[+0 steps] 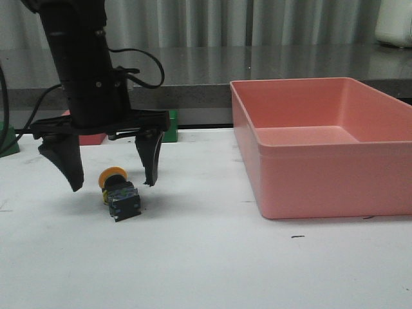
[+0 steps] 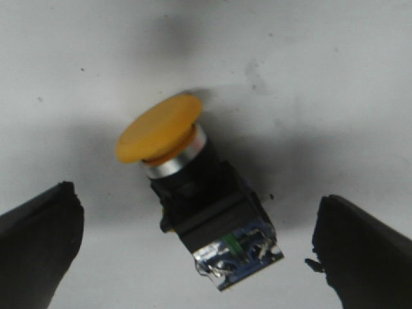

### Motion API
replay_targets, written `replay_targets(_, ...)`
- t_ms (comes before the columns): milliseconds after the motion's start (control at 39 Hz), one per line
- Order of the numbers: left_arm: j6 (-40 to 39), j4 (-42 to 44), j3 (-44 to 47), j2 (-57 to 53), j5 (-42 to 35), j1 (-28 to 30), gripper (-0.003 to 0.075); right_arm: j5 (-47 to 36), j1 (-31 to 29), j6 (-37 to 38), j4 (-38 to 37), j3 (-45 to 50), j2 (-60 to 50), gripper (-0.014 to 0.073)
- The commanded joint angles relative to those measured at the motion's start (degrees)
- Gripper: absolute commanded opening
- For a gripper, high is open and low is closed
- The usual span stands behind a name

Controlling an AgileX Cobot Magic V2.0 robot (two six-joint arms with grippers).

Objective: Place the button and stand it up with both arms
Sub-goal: 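Lower the open left gripper over the lying button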

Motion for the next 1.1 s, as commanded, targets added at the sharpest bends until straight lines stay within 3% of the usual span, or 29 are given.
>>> replay_targets(0, -1.0, -3.3, -2.8, -1.6, 1.0, 1.0, 0.0692, -5.1, -0.2, -0.7, -1.0, -1.5, 0.8, -0.0071)
replay_targets(333, -1.0, -6.6, -2.9, 1.5, 0.8, 1.5, 0.068, -5.1, -0.2, -0.7, -1.0, -1.5, 0.8, -0.0071)
replay_targets(435, -1.0, -6.6, -3.6, 1.5, 1.0, 1.5, 0.0603, -5.1, -0.2, -0.7, -1.0, -1.5, 0.8, -0.0071)
replay_targets(743, -1.0, -6.6, -7.2, 1.5, 3.3, 1.5, 0.0206, -5.1, -0.2, -0.7, -1.0, -1.5, 0.8, -0.0071)
replay_targets(845, -1.0, -5.5, -7.3, 1.5, 4.3, 1.5, 0.0169, -5.1, -0.2, -0.7, -1.0, -1.5, 0.8, -0.0071)
replay_targets(1076, -0.9, 0.5, -7.3, 0.6, 5.4, 1.2, 0.0169, -5.1, -0.2, -0.7, -1.0, -1.5, 0.8, -0.0071)
